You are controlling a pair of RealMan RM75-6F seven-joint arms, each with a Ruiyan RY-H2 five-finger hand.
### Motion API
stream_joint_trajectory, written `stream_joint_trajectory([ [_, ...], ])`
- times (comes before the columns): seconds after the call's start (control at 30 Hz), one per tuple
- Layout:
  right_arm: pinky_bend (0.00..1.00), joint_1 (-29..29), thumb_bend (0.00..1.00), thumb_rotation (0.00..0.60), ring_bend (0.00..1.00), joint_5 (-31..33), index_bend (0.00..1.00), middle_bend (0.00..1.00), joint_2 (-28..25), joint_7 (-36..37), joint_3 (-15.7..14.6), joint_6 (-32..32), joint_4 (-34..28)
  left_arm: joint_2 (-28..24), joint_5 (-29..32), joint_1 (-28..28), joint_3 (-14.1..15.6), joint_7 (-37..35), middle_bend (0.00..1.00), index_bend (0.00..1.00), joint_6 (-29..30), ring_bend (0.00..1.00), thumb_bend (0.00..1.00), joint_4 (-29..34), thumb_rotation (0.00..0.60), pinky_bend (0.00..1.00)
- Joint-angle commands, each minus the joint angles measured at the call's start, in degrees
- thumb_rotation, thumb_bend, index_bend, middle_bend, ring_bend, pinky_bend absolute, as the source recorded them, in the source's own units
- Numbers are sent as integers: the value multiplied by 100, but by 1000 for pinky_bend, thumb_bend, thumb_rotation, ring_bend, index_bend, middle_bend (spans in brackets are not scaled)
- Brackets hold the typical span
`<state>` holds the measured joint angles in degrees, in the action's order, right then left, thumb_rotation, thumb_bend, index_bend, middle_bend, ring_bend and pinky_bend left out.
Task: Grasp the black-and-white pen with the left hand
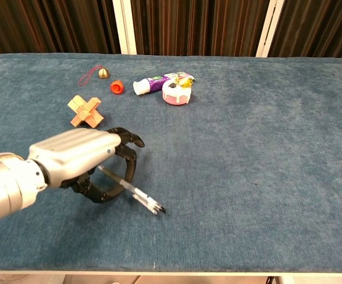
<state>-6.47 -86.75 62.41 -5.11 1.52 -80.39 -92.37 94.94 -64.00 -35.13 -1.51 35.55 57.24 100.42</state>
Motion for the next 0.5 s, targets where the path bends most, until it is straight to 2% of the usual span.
stream_joint_trajectory([
  [0.03,53,2,359,600,34,-4,197,119,-4,2,-3,-3,-1,-201,-41,-14,-50,-21,126,562,69,26,487,142,600,176],
  [0.13,53,4,359,600,34,-23,197,119,-3,-2,-9,-12,-1,-660,-60,-60,-195,-77,126,562,125,27,488,471,600,177],
  [0.3,53,10,359,600,34,-11,197,119,-6,-5,-11,-11,-11,-2025,82,-93,-724,-807,133,562,40,27,488,1398,600,176],
  [0.43,53,15,359,600,34,-18,197,119,-5,-39,-17,-19,-27,-3461,586,-174,-1277,-2223,139,562,-804,27,490,1983,600,176],
  [0.5,53,21,360,600,34,-29,197,119,-4,-51,-21,-30,-29,-4008,623,-169,-1525,-2972,139,563,-1246,27,495,2060,600,176],
])
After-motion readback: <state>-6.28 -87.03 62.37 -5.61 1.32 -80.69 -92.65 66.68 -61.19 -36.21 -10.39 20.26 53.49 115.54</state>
